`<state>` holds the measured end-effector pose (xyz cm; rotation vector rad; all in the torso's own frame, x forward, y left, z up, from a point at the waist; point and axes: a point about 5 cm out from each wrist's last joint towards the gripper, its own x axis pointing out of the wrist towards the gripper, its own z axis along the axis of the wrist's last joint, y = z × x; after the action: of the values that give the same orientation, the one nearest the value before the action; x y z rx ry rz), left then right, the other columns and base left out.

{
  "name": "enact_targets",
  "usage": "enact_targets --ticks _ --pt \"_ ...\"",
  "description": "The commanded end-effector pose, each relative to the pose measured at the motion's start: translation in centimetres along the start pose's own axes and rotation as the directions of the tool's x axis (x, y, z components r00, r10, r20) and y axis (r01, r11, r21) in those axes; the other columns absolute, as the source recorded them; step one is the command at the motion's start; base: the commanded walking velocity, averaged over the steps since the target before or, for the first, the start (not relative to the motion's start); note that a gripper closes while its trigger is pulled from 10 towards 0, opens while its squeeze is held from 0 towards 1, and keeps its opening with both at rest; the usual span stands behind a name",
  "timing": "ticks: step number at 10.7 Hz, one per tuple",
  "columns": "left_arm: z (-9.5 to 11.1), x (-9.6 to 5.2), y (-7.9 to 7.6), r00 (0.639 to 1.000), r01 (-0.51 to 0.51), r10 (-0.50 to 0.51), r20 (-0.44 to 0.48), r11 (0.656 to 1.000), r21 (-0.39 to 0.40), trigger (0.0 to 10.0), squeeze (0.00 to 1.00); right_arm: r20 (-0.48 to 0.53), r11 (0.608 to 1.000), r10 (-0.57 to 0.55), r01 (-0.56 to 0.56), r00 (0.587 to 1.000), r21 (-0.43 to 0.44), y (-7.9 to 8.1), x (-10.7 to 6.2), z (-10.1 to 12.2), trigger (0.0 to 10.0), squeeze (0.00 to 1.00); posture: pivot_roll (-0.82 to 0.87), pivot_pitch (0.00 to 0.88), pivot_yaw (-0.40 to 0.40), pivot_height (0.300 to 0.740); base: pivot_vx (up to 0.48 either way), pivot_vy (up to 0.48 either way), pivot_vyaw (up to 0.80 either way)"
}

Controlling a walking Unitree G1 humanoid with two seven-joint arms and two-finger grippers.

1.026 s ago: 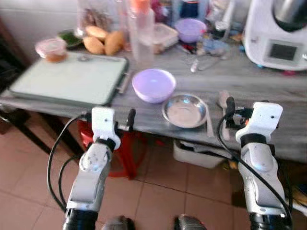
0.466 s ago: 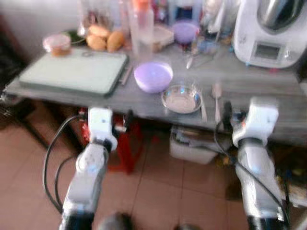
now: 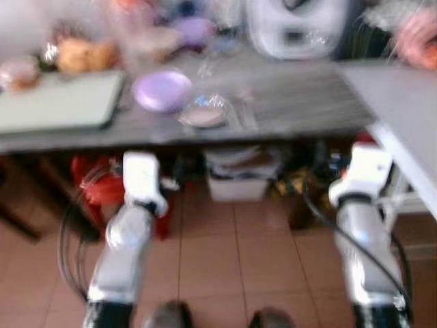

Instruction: Setting the table

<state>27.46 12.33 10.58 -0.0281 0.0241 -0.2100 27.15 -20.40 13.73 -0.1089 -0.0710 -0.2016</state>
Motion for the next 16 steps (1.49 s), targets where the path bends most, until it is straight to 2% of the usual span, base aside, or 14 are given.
enact_targets --ticks 1,7,10,13,16 --pt "0.46 0.15 0.55 1.0 -0.004 0.004 0.014 1.0 0.024 10.0 0.0 0.015 1.0 0.01 -0.01 1.0 0.007 0.41 0.06 0.32 10.0 0.0 -0.06 0.0 0.04 0.74 -0.285 0.0 -0.78" --pt "0.59 -0.29 0.63 0.998 -0.028 0.026 0.048 0.999 0.036 10.0 0.0 0.025 0.998 0.064 -0.064 0.998 0.008 1.09 -0.25 0.28 10.0 0.0 -0.05 0.0 0.037 0.74 -0.046 0.0 0.0" --pt "0.57 -0.21 0.44 0.999 -0.02 0.019 0.043 0.999 0.033 10.0 0.0 0.025 0.997 0.078 -0.078 0.997 -0.004 1.19 -0.38 0.25 10.0 0.0 -0.06 0.0 0.039 0.74 0.0 -0.403 0.14" --pt "0.49 -0.27 0.36 0.999 -0.011 0.01 0.034 1.0 0.028 10.0 0.0 0.023 0.997 0.079 -0.078 0.997 -0.007 1.11 -0.34 0.29 10.0 0.0 -0.06 0.0 0.036 0.74 0.0 -0.447 0.8" --pt "0.48 -0.32 0.27 1.0 0.0 0.0 0.03 1.0 0.021 10.0 0.0 0.019 0.997 0.074 -0.074 0.997 -0.006 1.05 -0.28 0.26 10.0 0.0 -0.06 0.0 0.037 0.74 0.0 -0.464 0.32"
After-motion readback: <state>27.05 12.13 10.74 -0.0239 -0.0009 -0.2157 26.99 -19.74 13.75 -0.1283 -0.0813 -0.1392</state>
